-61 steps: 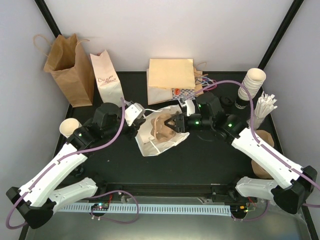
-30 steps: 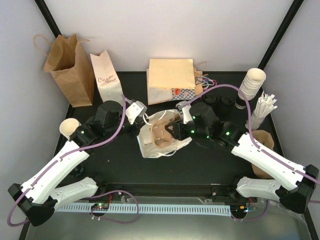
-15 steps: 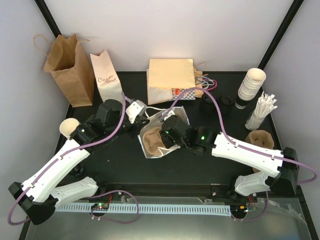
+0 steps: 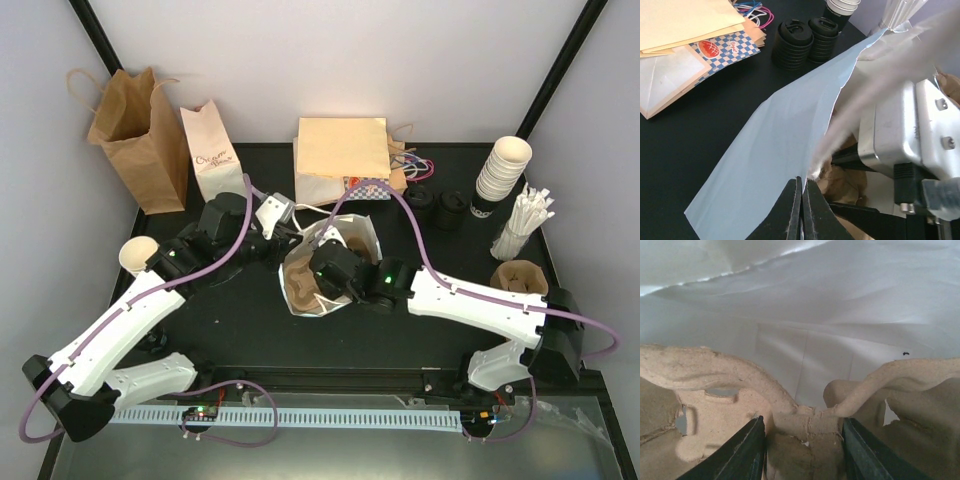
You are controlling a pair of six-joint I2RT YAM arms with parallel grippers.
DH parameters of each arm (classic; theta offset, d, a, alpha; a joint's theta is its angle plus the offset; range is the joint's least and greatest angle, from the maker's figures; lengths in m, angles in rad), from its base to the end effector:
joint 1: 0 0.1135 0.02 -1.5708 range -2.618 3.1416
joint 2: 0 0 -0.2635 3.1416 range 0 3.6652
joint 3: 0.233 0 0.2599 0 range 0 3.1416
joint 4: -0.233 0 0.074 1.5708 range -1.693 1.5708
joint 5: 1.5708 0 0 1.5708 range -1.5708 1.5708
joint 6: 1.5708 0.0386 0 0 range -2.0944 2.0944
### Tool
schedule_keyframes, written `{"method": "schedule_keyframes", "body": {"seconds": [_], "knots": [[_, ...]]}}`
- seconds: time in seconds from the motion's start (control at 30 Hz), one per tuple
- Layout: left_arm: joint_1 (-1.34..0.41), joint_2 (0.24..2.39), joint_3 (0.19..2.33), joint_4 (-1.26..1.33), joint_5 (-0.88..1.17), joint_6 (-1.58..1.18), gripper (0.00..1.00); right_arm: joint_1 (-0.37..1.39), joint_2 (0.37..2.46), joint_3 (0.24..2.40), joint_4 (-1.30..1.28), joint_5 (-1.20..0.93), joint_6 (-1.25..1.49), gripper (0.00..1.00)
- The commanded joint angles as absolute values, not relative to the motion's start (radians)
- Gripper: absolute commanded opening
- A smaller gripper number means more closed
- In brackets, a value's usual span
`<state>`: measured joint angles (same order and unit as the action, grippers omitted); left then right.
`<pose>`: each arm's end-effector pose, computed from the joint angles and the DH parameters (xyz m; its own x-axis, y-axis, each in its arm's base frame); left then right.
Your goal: Pack the takeout coffee
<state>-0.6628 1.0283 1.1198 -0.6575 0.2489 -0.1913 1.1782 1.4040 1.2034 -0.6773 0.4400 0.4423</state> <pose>0.1710 -0.1455 0.3623 -0.5596 0.2030 -0.8035 0.6660 0.6872 -0.2902 0.1321 0.2761 0.2980 -0.5793 -0.3867 -0.7176 -0.5354 0.8443 -0.0228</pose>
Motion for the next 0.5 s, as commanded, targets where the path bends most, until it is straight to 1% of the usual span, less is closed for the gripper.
{"method": "schedule_keyframes", "body": {"seconds": [0.0, 0.2, 0.33, 0.47], "knots": [[-0.669, 1.023, 1.155, -0.643, 0.244, -0.241, 0.02, 1.184, 1.424, 1.183, -0.648, 0.435, 0.439, 0.45], [-0.669, 1.020, 1.146, -0.635, 0.267, -0.230, 0.02, 1.141, 1.547, 1.262, -0.740, 0.383, 0.446, 0.43], [-0.668, 1.016, 1.150, -0.636, 0.244, -0.248, 0.02, 1.138, 1.552, 1.259, -0.737, 0.368, 0.435, 0.41], [-0.668, 1.021, 1.150, -0.623, 0.242, -0.252, 0.02, 1.129, 1.559, 1.261, -0.743, 0.300, 0.438, 0.41]]}}
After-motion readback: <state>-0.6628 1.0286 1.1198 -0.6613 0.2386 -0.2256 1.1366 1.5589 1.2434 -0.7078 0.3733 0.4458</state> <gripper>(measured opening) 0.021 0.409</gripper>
